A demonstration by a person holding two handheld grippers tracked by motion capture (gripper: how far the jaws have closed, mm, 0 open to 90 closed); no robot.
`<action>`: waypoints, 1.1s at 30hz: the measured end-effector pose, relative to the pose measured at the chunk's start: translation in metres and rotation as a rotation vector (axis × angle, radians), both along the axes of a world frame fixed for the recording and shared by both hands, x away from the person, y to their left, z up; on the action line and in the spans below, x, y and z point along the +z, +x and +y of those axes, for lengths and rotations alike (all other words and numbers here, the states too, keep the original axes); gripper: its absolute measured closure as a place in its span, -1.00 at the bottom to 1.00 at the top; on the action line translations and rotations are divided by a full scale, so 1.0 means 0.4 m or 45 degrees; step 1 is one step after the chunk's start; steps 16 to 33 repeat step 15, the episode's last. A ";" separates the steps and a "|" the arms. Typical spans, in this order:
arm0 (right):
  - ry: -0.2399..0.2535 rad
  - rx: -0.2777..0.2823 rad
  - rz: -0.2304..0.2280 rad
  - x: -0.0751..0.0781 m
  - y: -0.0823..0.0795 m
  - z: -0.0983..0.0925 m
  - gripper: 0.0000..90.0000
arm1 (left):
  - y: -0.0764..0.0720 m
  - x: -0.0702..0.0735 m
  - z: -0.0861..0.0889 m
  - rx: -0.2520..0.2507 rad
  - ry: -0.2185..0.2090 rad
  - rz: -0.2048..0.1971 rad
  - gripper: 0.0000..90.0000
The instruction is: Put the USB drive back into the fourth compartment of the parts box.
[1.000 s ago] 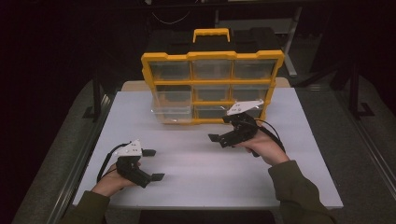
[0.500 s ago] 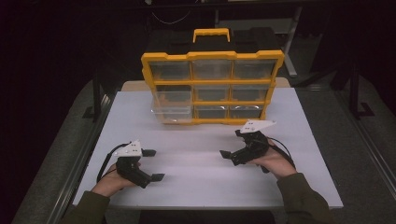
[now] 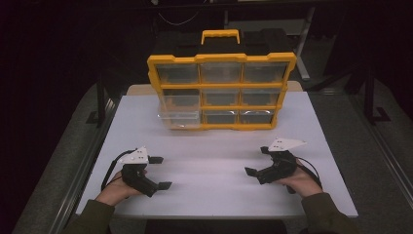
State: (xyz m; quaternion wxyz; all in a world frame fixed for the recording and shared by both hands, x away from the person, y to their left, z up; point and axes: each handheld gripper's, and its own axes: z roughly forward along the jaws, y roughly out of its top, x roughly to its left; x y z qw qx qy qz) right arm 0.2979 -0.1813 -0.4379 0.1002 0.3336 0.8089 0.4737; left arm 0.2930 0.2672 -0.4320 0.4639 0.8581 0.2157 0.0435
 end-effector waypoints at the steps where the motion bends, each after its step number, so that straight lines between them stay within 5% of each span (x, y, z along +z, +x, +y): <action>1: 0.002 -0.006 -0.002 -0.004 -0.003 -0.005 -1.00 | 0.000 0.000 0.000 0.000 -0.001 0.000 -1.00; 12: 0.004 0.009 0.004 -0.037 -0.030 -0.040 -1.00 | 0.001 -0.003 0.003 0.002 0.008 0.003 -1.00; 33: -0.004 0.015 -0.008 -0.039 -0.030 -0.038 -1.00 | 0.001 -0.005 0.002 0.003 0.016 0.007 -1.00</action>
